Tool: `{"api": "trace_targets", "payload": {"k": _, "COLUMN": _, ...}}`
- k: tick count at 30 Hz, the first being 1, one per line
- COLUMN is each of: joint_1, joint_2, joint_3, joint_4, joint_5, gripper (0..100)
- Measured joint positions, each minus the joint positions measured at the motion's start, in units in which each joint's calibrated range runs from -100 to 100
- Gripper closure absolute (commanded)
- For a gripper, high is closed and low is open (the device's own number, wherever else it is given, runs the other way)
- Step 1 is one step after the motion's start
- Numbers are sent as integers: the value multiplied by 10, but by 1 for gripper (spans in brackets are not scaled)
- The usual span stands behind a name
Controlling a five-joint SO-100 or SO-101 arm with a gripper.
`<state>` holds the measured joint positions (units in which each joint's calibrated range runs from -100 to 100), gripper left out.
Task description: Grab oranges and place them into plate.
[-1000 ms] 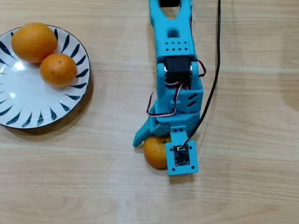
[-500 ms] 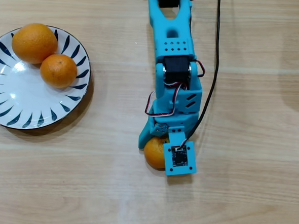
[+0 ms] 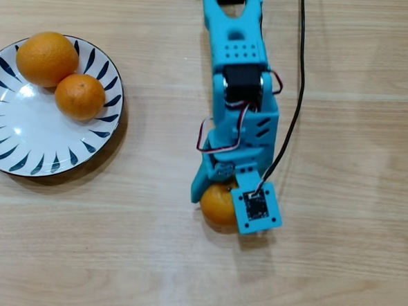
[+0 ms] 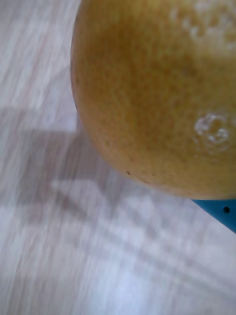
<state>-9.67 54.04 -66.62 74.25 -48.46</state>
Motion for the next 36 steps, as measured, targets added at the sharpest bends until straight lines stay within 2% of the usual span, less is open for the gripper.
{"api": "trace_targets", "payload": {"k": 10, "joint_1": 99, "joint_2": -223, "joint_3": 0, "joint_4": 146, "joint_5": 70, "gripper": 72}}
{"api": "trace_targets", "payload": {"k": 18, "joint_1": 265, "joint_2": -335, "joint_3": 99, "joint_4": 158, "joint_5": 154, "gripper": 72}}
{"api": "trace_targets", "payload": {"k": 22, "joint_1": 336, "joint_2": -343, "joint_3": 192, "joint_4": 117, "joint_5": 192, "gripper": 72}}
{"api": "trace_targets", "payload": {"k": 26, "joint_1": 379, "joint_2": -339, "joint_3": 286, "joint_4": 22, "joint_5": 218, "gripper": 72}}
{"api": "trace_targets", "payload": {"k": 31, "joint_1": 405, "joint_2": -253, "joint_3": 299, "joint_4": -84, "joint_5": 234, "gripper": 72}}
{"api": "trace_targets", "payload": {"k": 36, "joint_1": 418, "joint_2": -152, "joint_3": 300, "joint_4": -139, "joint_5": 236, "gripper": 72}}
